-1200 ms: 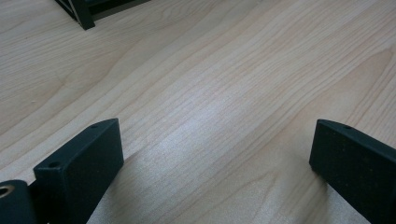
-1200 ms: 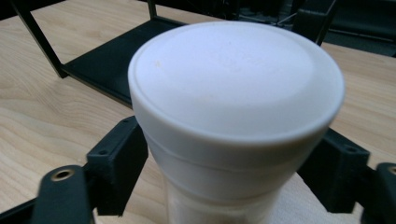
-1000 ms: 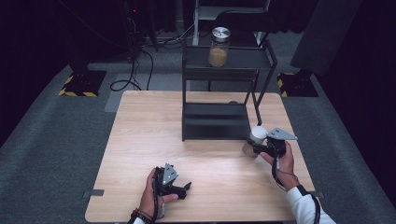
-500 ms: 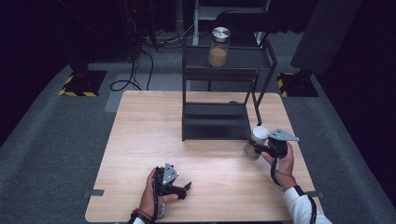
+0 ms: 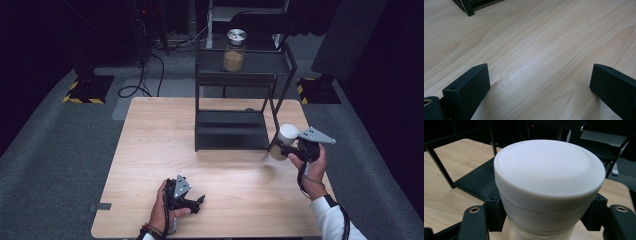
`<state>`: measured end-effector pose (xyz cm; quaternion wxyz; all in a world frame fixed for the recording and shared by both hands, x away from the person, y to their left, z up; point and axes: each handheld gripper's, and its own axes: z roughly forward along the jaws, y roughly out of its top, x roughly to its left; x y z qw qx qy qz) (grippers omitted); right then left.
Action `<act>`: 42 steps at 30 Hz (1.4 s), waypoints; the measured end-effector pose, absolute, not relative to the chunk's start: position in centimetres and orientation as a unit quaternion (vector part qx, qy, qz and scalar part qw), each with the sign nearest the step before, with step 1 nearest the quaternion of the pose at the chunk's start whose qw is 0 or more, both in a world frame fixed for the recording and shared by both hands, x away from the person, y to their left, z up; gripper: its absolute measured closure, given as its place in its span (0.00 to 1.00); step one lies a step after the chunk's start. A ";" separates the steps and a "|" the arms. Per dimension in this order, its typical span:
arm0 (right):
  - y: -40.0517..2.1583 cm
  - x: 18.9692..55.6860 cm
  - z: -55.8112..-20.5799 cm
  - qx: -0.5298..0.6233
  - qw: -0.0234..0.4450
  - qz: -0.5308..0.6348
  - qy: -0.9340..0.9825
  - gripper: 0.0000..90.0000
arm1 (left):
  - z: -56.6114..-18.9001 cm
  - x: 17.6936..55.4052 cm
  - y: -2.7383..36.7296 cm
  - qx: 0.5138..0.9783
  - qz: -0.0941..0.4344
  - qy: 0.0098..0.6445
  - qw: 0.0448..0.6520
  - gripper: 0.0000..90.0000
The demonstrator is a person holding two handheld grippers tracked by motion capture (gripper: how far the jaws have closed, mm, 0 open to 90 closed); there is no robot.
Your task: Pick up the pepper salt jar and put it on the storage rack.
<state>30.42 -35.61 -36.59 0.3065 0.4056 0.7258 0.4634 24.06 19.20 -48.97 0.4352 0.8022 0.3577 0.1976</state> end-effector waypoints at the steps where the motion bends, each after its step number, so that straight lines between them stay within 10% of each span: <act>1: -35.5 30.4 -36.2 0.404 0.311 0.464 0.725 0.38 | -49.0 24.1 19.2 0.802 0.198 0.358 0.435 0.03; 42: -31.2 32.9 -21.8 0.423 0.357 0.485 0.677 0.38 | -49.0 24.0 19.2 0.802 0.198 0.360 0.435 0.03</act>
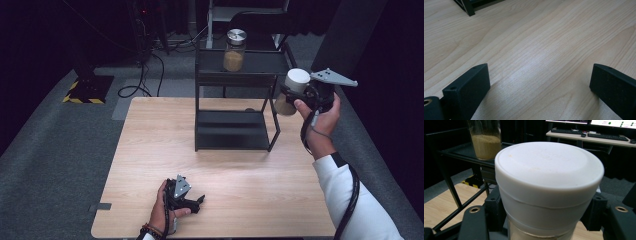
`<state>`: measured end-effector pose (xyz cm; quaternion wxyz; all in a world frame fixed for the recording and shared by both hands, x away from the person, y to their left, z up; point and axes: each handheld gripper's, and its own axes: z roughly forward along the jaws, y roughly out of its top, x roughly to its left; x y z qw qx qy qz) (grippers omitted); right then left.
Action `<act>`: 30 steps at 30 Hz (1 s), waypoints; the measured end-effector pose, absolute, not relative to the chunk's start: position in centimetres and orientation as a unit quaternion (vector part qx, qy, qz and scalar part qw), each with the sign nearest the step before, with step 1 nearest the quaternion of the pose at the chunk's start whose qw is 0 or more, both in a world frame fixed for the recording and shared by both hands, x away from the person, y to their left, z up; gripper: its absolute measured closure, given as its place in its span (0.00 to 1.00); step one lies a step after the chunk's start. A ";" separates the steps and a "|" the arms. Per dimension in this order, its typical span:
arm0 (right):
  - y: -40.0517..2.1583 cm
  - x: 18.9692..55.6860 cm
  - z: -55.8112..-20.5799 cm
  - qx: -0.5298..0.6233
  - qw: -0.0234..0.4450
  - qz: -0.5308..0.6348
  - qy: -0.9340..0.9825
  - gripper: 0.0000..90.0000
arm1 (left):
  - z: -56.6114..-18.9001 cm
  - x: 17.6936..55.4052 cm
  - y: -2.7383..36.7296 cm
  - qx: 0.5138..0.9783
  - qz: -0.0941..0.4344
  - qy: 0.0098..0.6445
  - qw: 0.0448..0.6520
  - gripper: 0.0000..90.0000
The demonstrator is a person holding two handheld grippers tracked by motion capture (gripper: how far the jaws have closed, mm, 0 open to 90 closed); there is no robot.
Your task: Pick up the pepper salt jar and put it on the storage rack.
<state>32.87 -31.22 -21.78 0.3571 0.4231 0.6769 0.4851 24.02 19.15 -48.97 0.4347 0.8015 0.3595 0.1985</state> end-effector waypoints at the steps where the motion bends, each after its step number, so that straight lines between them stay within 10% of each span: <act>1: -31.0 33.0 -21.6 0.423 0.359 0.486 0.676 0.38 | -49.0 24.0 19.2 0.802 0.199 0.359 0.434 0.03; 30: -26.9 37.0 -16.8 0.426 0.381 0.496 0.653 0.38 | -48.9 24.1 19.2 0.803 0.198 0.357 0.434 0.03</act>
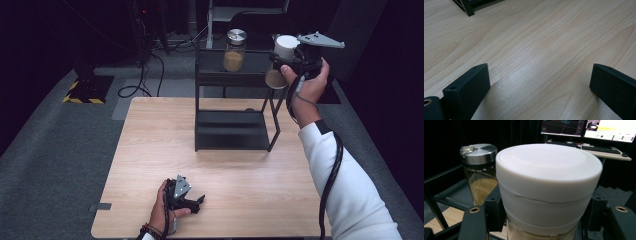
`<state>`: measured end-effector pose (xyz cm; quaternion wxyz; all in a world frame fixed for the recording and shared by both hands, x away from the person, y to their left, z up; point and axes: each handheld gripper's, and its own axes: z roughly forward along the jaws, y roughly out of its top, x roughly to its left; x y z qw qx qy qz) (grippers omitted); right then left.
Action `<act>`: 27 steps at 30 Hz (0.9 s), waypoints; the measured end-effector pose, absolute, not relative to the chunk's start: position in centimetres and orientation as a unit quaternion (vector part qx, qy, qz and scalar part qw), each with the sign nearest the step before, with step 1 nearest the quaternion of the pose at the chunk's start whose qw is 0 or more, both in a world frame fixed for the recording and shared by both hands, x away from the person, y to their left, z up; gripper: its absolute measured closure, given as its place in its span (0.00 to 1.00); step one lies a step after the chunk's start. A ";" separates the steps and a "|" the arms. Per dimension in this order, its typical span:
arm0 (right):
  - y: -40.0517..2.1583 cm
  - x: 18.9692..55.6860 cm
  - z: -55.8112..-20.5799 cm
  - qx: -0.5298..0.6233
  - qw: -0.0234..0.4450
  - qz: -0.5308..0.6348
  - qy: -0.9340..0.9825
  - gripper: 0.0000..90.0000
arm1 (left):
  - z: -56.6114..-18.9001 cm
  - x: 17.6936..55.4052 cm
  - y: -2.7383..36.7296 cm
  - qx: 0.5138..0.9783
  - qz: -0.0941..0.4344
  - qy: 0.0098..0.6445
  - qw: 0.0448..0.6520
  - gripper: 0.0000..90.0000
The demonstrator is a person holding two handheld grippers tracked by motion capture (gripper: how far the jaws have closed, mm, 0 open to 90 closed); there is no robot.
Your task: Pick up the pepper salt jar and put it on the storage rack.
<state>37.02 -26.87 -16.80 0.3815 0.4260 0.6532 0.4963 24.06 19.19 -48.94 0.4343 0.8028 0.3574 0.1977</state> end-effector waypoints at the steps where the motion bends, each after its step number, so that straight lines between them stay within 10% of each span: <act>1: -26.8 37.2 -16.6 0.427 0.382 0.495 0.653 0.38 | -49.0 24.1 19.2 0.803 0.198 0.357 0.435 0.03; 27: -24.6 41.7 -15.1 0.438 0.401 0.491 0.638 0.38 | -49.0 24.1 19.2 0.803 0.198 0.356 0.435 0.03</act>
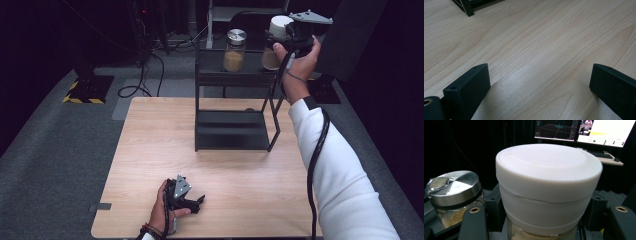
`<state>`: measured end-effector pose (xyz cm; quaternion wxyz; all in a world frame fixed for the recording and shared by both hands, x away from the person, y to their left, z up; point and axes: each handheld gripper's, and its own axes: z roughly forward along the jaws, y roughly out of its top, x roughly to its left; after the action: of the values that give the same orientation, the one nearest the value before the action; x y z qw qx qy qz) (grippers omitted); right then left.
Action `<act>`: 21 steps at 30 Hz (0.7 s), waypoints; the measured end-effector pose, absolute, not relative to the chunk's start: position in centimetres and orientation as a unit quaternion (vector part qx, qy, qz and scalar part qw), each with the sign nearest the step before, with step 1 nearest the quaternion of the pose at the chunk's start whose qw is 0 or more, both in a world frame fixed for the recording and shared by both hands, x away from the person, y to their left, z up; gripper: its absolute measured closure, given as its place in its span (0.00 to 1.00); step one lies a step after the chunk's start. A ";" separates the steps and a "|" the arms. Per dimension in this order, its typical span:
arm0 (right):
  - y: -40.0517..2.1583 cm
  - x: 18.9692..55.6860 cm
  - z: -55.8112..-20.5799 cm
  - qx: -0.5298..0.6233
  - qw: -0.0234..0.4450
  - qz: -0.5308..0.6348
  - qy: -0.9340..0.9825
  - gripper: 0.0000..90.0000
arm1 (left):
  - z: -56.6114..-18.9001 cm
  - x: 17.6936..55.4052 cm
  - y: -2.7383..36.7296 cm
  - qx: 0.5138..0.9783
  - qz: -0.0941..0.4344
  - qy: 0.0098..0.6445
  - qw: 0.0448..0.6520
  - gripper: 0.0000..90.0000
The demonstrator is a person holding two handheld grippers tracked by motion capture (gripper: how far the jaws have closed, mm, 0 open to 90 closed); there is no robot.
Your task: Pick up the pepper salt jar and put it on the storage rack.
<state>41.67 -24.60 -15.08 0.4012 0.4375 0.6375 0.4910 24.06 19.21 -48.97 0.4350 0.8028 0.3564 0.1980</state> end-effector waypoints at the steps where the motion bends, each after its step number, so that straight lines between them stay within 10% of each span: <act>1: -24.7 41.8 -15.2 0.438 0.400 0.493 0.636 0.38 | -49.0 24.1 19.2 0.803 0.198 0.356 0.435 0.03; 21: -24.7 44.1 -16.3 0.445 0.392 0.478 0.647 0.38 | -49.0 24.1 19.3 0.804 0.197 0.354 0.436 0.04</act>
<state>44.08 -24.68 -16.33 0.3924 0.4449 0.6474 0.4784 24.08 19.28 -48.98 0.4362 0.8037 0.3538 0.1968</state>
